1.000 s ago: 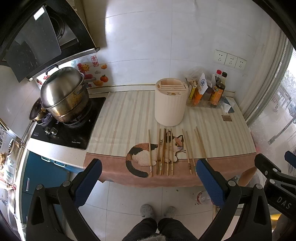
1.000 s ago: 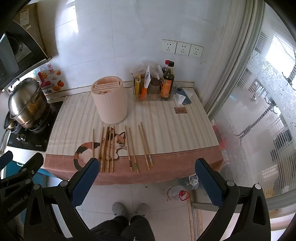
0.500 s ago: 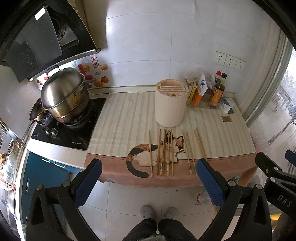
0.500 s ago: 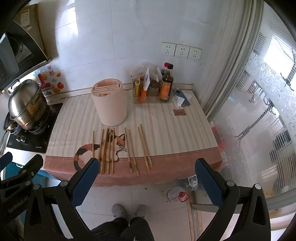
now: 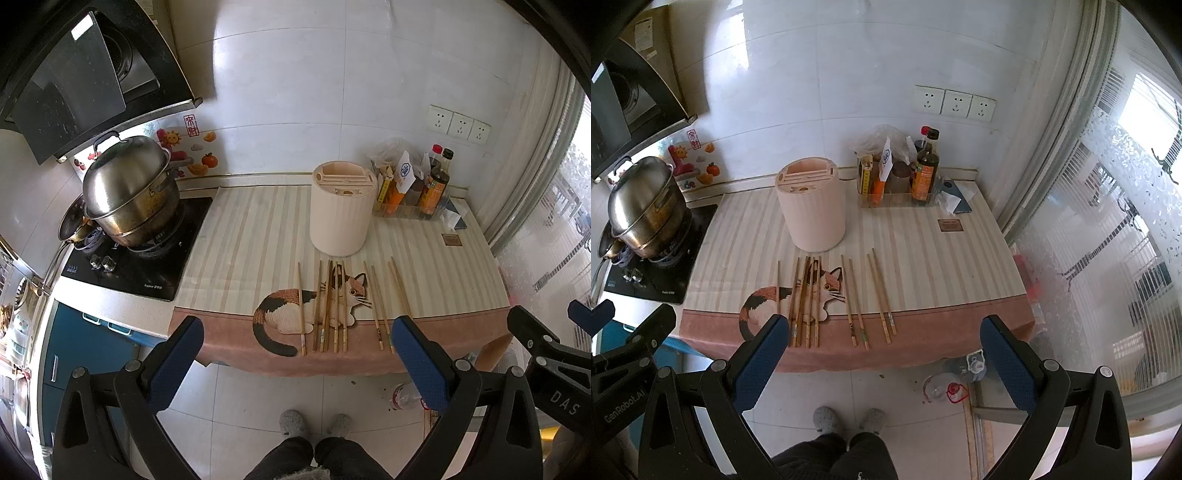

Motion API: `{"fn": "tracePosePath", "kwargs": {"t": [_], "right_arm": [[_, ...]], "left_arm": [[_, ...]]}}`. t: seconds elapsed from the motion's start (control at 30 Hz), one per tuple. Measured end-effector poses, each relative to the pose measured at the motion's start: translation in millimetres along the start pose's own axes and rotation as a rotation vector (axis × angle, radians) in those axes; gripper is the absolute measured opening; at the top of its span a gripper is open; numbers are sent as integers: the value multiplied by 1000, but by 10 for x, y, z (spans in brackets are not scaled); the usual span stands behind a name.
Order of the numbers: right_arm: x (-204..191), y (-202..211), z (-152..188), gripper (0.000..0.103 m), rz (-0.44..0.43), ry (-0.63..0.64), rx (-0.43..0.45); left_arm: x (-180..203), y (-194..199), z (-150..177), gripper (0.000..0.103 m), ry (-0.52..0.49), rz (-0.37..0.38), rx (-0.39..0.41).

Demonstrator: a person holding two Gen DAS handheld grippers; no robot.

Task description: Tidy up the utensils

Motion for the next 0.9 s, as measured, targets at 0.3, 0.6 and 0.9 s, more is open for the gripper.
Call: {"fn": "tracePosePath", "kwargs": {"t": [0.3, 0.6, 0.9], "right_arm": [[-21, 5, -6, 103, 1, 1, 1], [-39, -16, -36, 103, -2, -4, 4], [113, -578, -137, 103, -37, -52, 0]], "left_arm": [[-3, 7, -23, 103, 1, 0, 5], [-26, -10, -76, 103, 3, 0, 9], [-105, -705, -318, 103, 42, -94, 63]]}}
Point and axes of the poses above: each gripper's, at about its wrist camera, not at the fingertips, and y roughly against the way its jaws point, x to its right, z to its underside, the point moved 7 cm from there along -y, roughly the way its jaws point, and after that the axes turned 3 degrees about -z, right-handed, at the moved point
